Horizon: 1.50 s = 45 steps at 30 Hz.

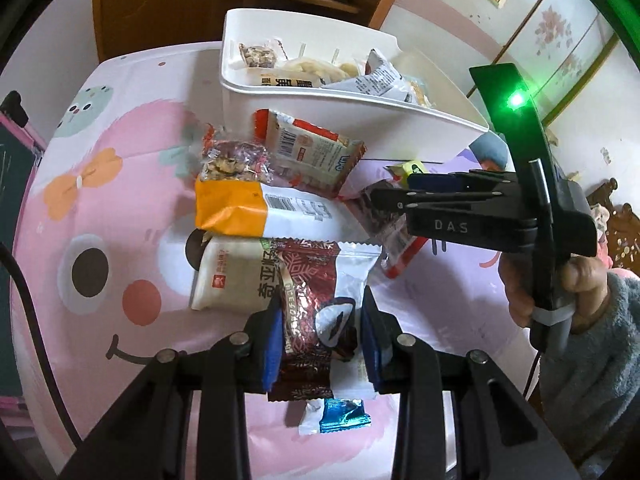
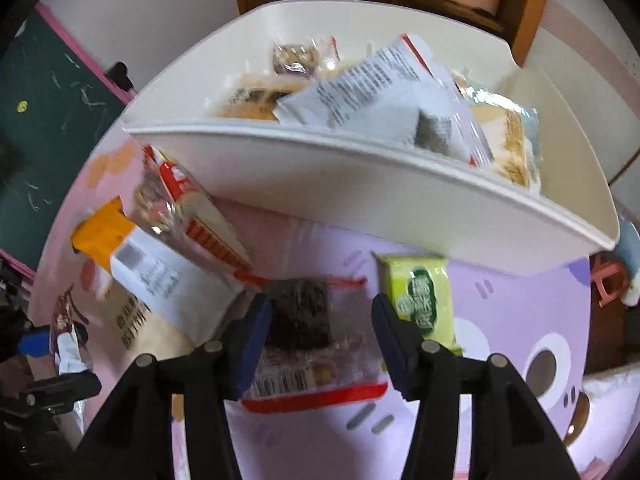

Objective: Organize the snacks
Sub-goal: 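Grasp a brown chocolate cake pack with the left tool while the right grasps another, then lift both chocolate cake packs over the white tray and release them inside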

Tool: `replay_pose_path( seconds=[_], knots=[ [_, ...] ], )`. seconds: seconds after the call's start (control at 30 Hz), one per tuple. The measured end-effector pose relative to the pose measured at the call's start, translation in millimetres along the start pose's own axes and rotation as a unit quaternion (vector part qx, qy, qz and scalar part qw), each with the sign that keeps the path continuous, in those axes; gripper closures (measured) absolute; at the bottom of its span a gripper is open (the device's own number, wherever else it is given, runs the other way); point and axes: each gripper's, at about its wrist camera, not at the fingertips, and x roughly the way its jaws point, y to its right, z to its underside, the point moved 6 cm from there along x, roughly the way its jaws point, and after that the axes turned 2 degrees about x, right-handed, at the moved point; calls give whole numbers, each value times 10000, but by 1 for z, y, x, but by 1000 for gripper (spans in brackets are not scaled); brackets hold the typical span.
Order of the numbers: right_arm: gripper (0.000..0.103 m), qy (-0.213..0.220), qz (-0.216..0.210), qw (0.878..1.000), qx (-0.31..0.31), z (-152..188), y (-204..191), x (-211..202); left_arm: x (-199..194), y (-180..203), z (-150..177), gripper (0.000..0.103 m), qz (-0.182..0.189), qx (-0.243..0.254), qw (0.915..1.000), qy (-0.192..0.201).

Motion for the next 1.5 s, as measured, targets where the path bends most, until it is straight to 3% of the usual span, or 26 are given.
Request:
replay_pose_path(
  seconds=[0.23, 0.33, 0.63, 0.7, 0.77, 0.93, 1.03, 1.27, 1.5],
  knots=[
    [49, -252, -317, 9992, 23, -6, -8, 6, 0, 1, -1, 71, 42, -59, 10000, 7],
    [28, -439, -665, 9964, 273, -5, -12, 14, -1, -1, 0, 71, 66, -100, 9999, 22],
    [26, -434, -193, 9987, 177, -3, -24, 28, 3, -2, 1, 71, 102, -169, 9998, -32],
    [29, -401, -103, 9990, 167, -3, -27, 29, 3, -2, 1, 71, 107, -175, 9998, -25],
    [48, -329, 16, 9994, 134, -2, -30, 28, 3, -2, 1, 71, 94, -177, 9998, -16],
    [51, -310, -2, 9993, 203, 5, -30, 24, 0, -3, 1, 71, 111, -209, 9997, 21],
    [58, -326, -125, 9989, 298, 13, -27, 19, -5, -3, 1, 71, 129, -213, 9997, 82],
    [58, -173, -426, 9970, 618, 46, -13, -10, -25, 2, -2, 71, 225, -176, 9993, 231],
    [58, 284, -380, 9960, 759, 40, 7, -64, -61, 20, -35, 71, 127, 58, 9984, 543]
  ],
)
